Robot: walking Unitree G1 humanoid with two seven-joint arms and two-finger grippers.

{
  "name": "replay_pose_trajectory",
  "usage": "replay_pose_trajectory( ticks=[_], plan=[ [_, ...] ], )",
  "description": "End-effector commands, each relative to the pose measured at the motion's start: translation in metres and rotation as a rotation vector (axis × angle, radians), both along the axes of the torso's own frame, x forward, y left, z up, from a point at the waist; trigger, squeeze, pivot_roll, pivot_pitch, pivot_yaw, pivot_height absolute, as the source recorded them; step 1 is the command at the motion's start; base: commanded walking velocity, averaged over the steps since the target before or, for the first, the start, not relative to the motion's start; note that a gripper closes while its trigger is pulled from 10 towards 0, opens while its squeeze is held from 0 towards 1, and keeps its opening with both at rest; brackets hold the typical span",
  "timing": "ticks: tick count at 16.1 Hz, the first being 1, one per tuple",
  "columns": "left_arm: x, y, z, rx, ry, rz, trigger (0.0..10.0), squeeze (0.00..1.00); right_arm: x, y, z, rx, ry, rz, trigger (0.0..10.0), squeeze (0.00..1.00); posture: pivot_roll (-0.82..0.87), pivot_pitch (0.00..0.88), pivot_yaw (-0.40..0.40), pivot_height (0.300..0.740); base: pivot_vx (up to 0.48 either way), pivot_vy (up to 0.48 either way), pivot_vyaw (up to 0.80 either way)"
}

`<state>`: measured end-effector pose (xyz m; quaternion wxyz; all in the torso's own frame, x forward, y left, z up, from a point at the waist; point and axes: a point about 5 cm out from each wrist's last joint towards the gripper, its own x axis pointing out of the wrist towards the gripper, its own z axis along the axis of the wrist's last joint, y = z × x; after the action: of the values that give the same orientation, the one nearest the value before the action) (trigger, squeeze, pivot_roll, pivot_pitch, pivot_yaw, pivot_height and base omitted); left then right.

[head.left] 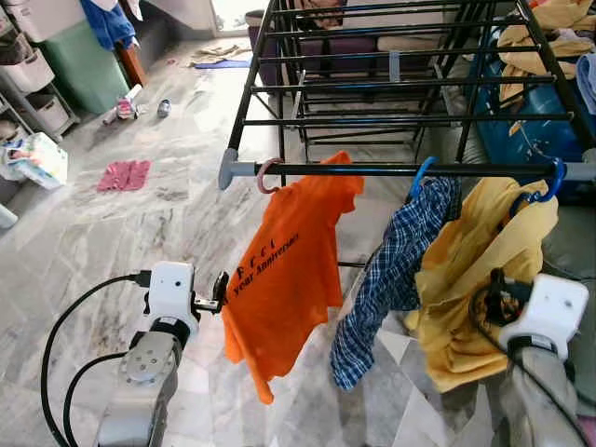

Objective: Hang hanger

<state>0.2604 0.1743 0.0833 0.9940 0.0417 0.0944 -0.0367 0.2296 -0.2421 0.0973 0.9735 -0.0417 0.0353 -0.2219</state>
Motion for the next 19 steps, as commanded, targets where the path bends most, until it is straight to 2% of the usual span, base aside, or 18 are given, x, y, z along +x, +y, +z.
replay_pose_trajectory(
  ticks=[1,4,8,10,13,19],
  plan=[
    [-0.002,0.004,0.000,0.012,0.001,0.021,10.0,0.00,-0.003,0.009,0.005,-0.015,-0.018,0.008,10.0,1.00,0.00,0.097,0.111,0.740,0.000,0.000,0.00],
    [-0.004,0.002,-0.002,-0.001,0.000,0.030,10.0,0.00,-0.010,0.019,0.006,-0.013,-0.017,0.019,10.0,1.00,-0.01,0.091,0.103,0.740,0.000,0.000,0.00],
    [-0.005,0.000,-0.005,-0.007,-0.001,0.045,10.0,0.00,-0.008,0.027,0.014,0.067,-0.066,0.068,10.0,1.00,-0.02,0.092,0.090,0.740,0.000,0.000,0.00],
    [-0.005,-0.002,-0.005,-0.015,-0.003,0.040,10.0,0.00,-0.008,0.033,0.015,0.052,-0.061,0.082,10.0,1.00,-0.03,0.096,0.086,0.740,0.000,0.000,0.00],
    [-0.005,-0.003,-0.005,-0.021,0.000,0.039,10.0,0.00,-0.009,0.035,0.012,0.061,-0.048,0.096,10.0,1.00,-0.03,0.100,0.080,0.740,0.000,0.000,0.00],
    [-0.005,-0.005,-0.007,-0.027,0.007,0.045,10.0,0.00,-0.007,0.034,0.010,0.063,-0.030,0.109,10.0,1.00,-0.03,0.104,0.074,0.740,-0.276,0.000,0.00]
  ],
)
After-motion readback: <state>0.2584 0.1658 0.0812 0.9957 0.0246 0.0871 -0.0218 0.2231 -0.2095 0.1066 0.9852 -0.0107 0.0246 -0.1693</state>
